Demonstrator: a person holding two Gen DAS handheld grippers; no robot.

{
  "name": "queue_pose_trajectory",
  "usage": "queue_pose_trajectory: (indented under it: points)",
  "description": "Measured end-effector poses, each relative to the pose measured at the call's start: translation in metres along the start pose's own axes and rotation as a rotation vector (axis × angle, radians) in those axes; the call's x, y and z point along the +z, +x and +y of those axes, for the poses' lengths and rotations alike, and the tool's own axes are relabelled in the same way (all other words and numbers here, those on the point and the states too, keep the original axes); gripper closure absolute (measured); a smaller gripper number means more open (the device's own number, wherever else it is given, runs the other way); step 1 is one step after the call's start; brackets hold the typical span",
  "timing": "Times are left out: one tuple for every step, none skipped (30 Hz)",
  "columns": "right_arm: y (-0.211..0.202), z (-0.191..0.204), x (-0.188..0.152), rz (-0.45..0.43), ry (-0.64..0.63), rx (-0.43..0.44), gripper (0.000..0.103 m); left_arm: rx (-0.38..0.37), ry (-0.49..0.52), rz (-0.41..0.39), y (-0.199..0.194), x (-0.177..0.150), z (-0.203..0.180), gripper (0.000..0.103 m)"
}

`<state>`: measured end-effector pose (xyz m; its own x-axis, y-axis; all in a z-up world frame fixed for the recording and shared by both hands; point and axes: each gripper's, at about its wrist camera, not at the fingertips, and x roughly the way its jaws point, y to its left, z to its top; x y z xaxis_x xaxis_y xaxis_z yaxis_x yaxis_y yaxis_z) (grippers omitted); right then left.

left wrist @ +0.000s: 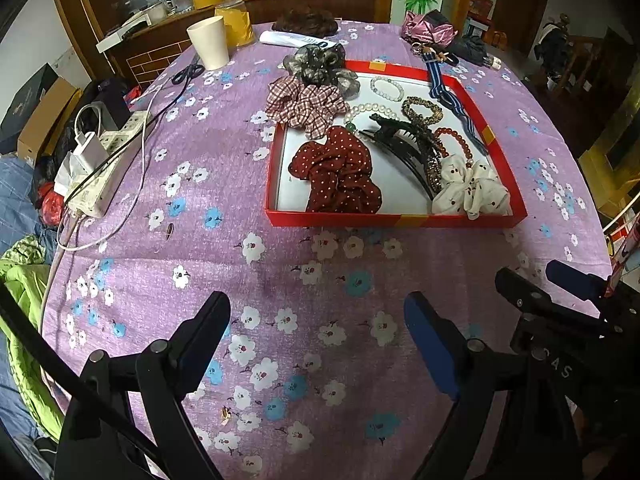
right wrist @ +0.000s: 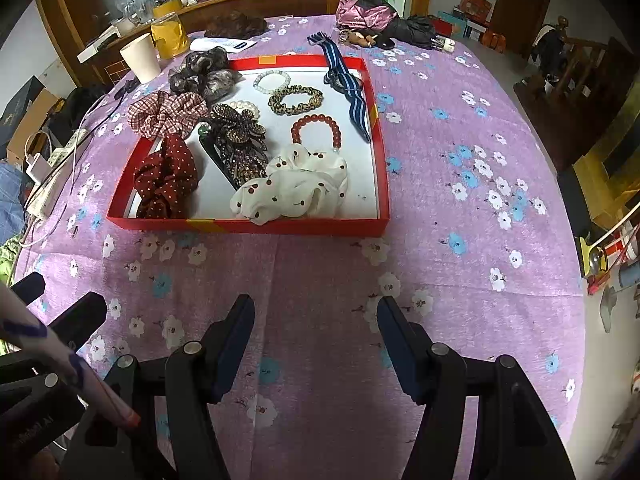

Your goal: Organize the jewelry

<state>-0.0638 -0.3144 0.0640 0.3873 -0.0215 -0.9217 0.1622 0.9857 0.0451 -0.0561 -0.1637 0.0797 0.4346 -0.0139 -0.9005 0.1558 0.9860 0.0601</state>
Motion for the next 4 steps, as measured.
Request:
queue_pose_trajectory:
  points:
    - [0.0007, 0.0000, -0.0001, 0.002, 0.001, 0.000, 0.036, 0.000, 0.000, 0.002, 0.0007, 0.0000, 0.0001, 0.016]
    - [0.0015, -0.0003, -0.0002, 0.006, 0.002, 0.000, 0.036, -0.001, 0.000, 0.004, 0.0017, 0.0002, 0.0002, 0.016]
    - [0.0022, -0.0003, -0.0002, 0.008, 0.003, 0.000, 0.036, -0.002, 0.000, 0.006, 0.0027, 0.0003, 0.0004, 0.016]
    - [0.0030, -0.0003, -0.0003, 0.010, 0.004, 0.000, 0.036, -0.003, 0.001, 0.008, 0.0034, 0.0005, 0.0005, 0.016]
